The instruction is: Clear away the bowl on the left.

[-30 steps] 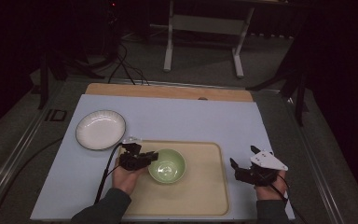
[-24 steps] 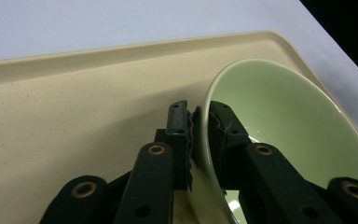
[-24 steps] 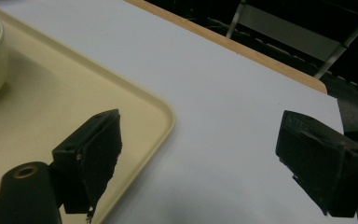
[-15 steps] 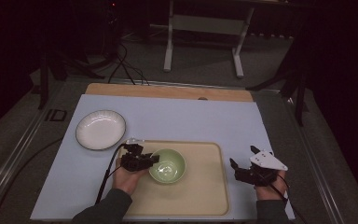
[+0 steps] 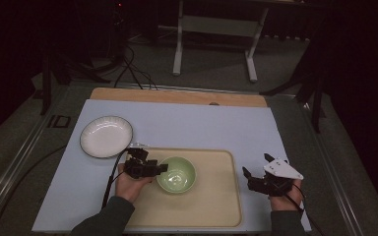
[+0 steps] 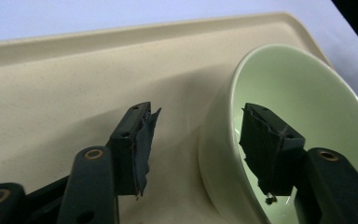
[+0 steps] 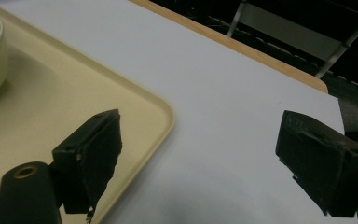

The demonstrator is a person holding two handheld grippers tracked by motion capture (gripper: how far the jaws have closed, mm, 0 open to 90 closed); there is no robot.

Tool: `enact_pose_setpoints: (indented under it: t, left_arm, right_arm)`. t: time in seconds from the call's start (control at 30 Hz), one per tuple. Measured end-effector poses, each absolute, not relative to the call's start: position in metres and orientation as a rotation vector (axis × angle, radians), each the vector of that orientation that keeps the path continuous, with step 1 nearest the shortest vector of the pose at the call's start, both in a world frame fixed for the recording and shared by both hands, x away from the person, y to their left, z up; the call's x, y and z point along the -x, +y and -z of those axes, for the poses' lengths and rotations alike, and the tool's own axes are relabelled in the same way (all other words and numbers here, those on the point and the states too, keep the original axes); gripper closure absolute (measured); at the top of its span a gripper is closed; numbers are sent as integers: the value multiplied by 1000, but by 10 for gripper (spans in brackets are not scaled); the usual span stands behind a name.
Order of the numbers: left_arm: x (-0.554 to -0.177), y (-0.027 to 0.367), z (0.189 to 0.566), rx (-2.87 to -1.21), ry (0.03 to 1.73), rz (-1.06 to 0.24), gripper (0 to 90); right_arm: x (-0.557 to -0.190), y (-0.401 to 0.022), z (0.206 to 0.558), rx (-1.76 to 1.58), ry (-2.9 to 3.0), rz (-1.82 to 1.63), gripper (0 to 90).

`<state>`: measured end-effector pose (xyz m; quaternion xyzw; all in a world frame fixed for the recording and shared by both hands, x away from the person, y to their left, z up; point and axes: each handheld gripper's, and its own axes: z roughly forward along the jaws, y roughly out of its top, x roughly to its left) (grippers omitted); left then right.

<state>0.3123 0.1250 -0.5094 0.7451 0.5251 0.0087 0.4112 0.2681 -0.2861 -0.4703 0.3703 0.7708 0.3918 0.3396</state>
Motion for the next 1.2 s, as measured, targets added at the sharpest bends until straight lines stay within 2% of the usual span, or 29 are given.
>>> enact_pose_setpoints:
  t: [0.17, 0.4, 0.73, 1.03, 1.2]
  left_arm:
    - [-312, 129, 503, -1873, 1316, -61, 387]
    - [-310, 137, 493, -1883, 1303, -143, 355]
    - [-304, 150, 473, -1905, 1235, -330, 363]
    - [-294, 173, 458, -1879, 1250, -567, 345]
    - [-291, 181, 456, -1854, 1266, -604, 329]
  right_arm:
    - [-268, -286, 470, -963, 2007, -1020, 138]
    - [-268, -286, 470, -964, 2006, -1020, 138]
    - [-268, -287, 470, -964, 2006, -1021, 138]
    - [-268, -287, 470, -970, 2001, -1021, 138]
    - [-268, -288, 470, -973, 1998, -1023, 138]
